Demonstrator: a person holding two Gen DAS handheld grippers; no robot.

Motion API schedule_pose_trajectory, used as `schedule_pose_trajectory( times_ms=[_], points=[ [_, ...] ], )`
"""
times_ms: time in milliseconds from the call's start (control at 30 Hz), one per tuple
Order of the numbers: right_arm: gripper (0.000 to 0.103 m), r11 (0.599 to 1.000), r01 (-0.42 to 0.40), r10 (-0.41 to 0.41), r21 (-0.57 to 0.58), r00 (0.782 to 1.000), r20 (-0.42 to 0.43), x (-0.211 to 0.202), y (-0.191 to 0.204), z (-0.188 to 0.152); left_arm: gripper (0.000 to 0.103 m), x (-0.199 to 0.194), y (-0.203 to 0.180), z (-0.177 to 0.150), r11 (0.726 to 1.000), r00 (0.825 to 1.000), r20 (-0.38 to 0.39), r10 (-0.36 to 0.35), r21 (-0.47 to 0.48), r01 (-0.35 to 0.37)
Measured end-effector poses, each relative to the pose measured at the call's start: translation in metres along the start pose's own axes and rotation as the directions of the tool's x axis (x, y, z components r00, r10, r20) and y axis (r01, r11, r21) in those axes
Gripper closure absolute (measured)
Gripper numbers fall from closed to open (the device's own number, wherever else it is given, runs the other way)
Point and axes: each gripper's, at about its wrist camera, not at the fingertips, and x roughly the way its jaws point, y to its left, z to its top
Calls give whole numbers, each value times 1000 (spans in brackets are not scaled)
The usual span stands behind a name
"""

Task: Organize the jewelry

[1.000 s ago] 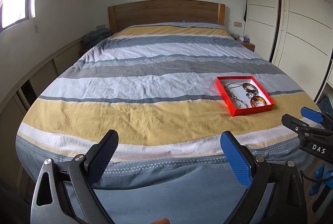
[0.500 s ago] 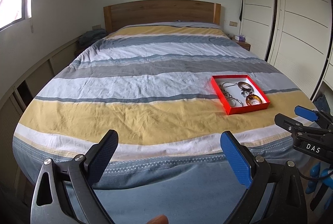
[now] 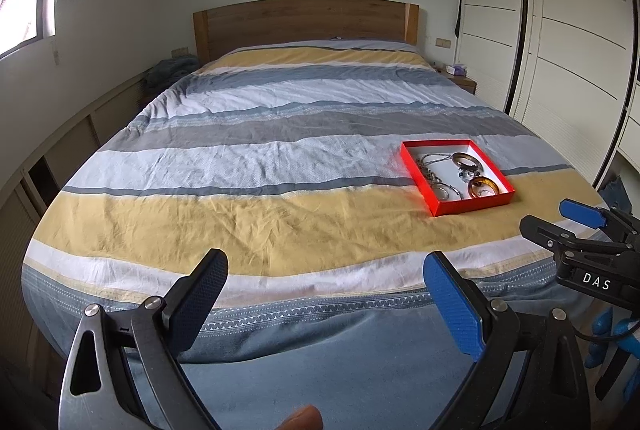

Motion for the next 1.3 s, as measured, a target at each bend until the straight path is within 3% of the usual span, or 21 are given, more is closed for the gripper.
schedule_pose_trajectory(
  times_ms=[1300],
  points=[
    [24, 1000, 1, -1, -1, 1000, -7, 6, -7, -6, 6, 10, 6, -6, 1000, 1000, -28, 3, -12, -3]
  ],
)
